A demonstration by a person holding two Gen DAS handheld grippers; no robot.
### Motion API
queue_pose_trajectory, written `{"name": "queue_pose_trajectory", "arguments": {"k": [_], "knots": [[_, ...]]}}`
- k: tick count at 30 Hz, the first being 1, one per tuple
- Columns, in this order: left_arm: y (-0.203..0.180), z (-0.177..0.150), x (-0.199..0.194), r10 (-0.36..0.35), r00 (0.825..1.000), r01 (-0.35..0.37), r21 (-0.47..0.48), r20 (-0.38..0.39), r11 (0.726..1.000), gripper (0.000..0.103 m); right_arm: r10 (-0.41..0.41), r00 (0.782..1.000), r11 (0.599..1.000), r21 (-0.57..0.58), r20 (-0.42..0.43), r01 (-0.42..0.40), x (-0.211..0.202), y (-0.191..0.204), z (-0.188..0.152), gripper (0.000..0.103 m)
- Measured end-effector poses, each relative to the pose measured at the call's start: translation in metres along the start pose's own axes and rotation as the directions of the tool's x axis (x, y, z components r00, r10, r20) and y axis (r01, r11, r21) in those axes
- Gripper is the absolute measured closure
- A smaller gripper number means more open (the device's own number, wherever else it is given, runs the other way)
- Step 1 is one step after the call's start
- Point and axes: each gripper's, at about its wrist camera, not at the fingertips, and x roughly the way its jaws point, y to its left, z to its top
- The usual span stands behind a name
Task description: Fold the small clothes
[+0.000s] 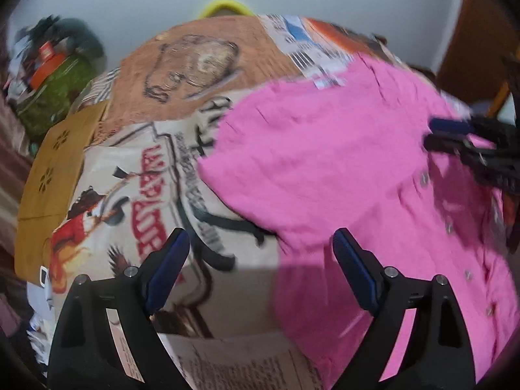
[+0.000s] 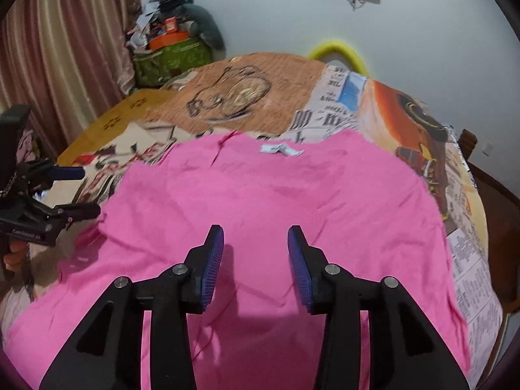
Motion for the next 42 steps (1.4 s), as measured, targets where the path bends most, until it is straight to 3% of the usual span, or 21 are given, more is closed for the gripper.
{"name": "queue_pose_trajectory", "arguments": {"k": [3, 8, 19, 23, 33, 38, 42], "knots": [[-0.002, -0.008, 0.016, 0.101, 0.994, -0.100, 0.022, -0.037, 0.995, 0.012, 0.001, 0.999, 1.000, 0.005, -0.032, -0.001, 0.010, -0.002, -0.006, 0.066], [0.039, -0.010, 0.016, 0.130, 0.990, -0.137, -0.180, -0.049, 0.974, 0.012, 0.027, 0.999, 0.998, 0.051, -0.028, -0.026, 0.011, -0.011, -0.012, 0.065], [0.047, -0.034, 0.002, 0.181, 0.978, -0.200, -0.220, -0.103, 0.955, 0.012, 0.000, 0.999, 0.996, 0.090, -0.042, 0.004, 0.001, -0.013, -0.025, 0.060], [0.041, -0.038, -0.015, 0.167, 0.982, -0.182, -0.207, -0.090, 0.961, 0.012, -0.010, 0.999, 0.995, 0.094, -0.049, 0.015, -0.018, -0.013, -0.029, 0.058], [0.014, -0.030, -0.085, 0.172, 0.984, -0.163, -0.176, 0.043, 0.971, 0.012, -0.072, 0.996, 0.982, 0.180, 0.061, 0.060, -0.108, -0.033, -0.046, 0.058], [-0.009, -0.031, -0.102, 0.150, 0.986, -0.138, -0.147, 0.075, 0.980, 0.012, -0.150, 0.985, 0.964, 0.232, 0.081, 0.128, -0.146, -0.051, -0.069, 0.050], [-0.023, -0.033, -0.100, 0.135, 0.988, -0.124, -0.139, 0.070, 0.982, 0.012, -0.211, 0.977, 0.937, 0.292, 0.042, 0.190, -0.164, -0.072, -0.102, 0.050]]}}
